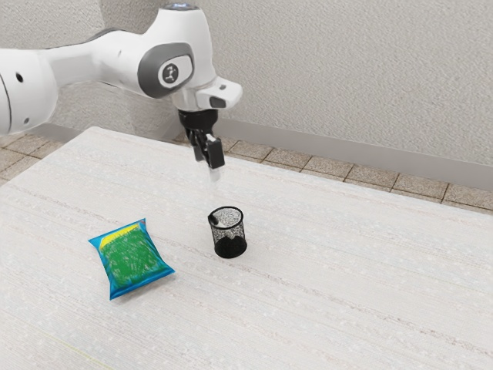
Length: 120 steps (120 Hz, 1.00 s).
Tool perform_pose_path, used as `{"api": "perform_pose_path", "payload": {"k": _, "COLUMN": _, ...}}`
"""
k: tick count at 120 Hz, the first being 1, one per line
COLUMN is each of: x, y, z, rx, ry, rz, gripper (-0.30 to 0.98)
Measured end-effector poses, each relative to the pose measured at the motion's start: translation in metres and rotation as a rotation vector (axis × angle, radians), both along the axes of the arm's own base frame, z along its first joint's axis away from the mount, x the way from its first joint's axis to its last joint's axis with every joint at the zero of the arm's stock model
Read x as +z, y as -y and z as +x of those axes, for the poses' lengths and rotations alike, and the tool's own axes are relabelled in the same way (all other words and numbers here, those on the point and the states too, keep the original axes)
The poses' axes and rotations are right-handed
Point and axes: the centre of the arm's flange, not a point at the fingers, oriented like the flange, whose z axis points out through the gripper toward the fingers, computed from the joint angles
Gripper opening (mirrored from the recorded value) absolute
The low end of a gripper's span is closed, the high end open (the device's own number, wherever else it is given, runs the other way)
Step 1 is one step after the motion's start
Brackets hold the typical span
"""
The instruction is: Take the marker out of the pen holder and place it to the left of the pen holder.
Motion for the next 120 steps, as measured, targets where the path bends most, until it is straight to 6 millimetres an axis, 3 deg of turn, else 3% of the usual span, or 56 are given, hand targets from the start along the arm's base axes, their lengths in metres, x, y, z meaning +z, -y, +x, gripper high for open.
{"api": "perform_pose_path", "payload": {"k": 13, "x": -0.002, "y": -0.001, "z": 0.001, "rx": -0.003, "ry": -0.002, "rz": 0.007, "gripper": 0.65}}
{"api": "perform_pose_path", "payload": {"k": 27, "x": -0.052, "y": -0.010, "z": 0.014, "rx": 0.007, "ry": -0.080, "rz": -0.003, "gripper": 0.67}}
{"api": "perform_pose_path", "payload": {"k": 59, "x": -0.113, "y": -0.014, "z": 0.024, "rx": 0.029, "ry": -0.182, "rz": -0.052, "gripper": 0.66}}
{"api": "perform_pose_path", "payload": {"k": 120, "x": -0.161, "y": -0.029, "z": 0.029, "rx": 0.057, "ry": -0.280, "rz": -0.076, "gripper": 0.59}}
